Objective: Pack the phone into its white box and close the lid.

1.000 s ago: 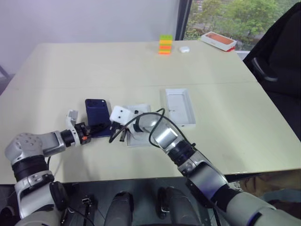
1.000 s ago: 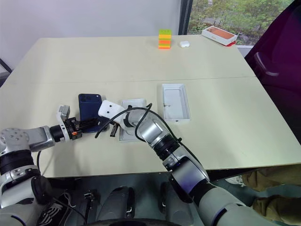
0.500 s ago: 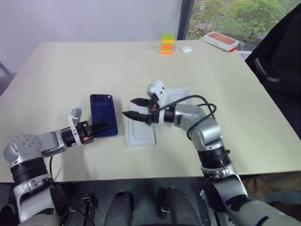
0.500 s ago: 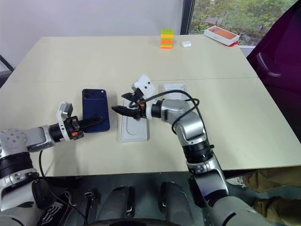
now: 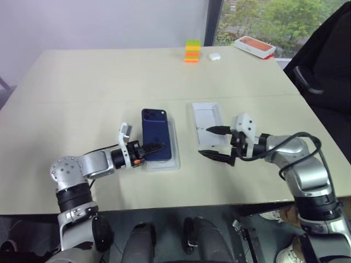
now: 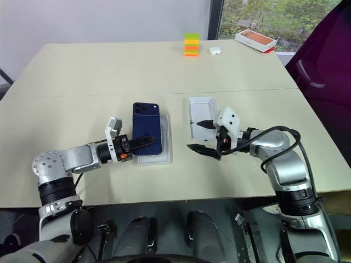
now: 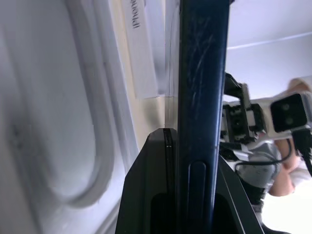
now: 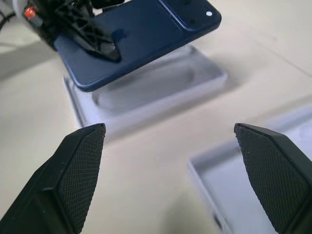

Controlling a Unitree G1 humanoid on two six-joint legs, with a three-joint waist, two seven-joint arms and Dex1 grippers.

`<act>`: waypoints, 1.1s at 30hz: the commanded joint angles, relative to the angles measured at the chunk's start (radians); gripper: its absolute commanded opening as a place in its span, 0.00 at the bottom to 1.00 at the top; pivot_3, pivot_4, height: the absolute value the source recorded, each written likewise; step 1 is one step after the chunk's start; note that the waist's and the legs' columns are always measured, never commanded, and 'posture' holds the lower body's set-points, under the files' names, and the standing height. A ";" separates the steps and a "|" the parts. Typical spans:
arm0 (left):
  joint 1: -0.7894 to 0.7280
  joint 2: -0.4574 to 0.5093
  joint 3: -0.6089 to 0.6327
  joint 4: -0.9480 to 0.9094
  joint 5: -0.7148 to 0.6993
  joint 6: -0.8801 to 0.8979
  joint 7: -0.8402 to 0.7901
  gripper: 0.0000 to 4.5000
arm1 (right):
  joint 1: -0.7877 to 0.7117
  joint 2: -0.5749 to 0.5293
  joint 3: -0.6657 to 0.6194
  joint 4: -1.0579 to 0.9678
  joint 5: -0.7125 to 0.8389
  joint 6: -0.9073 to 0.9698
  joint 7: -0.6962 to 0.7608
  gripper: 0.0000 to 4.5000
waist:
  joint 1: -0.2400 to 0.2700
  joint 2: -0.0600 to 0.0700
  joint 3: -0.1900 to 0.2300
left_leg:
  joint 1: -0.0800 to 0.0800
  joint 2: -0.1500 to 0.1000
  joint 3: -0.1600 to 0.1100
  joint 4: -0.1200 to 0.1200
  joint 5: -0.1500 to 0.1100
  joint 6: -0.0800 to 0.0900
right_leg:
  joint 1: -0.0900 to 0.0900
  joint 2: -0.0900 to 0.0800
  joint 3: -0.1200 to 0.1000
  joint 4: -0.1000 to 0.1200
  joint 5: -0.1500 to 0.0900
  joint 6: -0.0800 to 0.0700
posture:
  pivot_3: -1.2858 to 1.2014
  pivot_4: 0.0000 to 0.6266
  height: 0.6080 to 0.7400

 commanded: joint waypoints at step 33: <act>-0.046 0.098 -0.138 0.003 -0.349 -0.035 0.266 0.98 | -0.068 -0.004 0.062 0.106 -0.029 -0.159 -0.063 1.00 | 0.008 0.000 0.000 | -0.001 -0.001 0.001 0.001 0.000 0.000 | 0.001 -0.002 0.000 0.000 0.000 0.000 | 0.52 0.24 1.00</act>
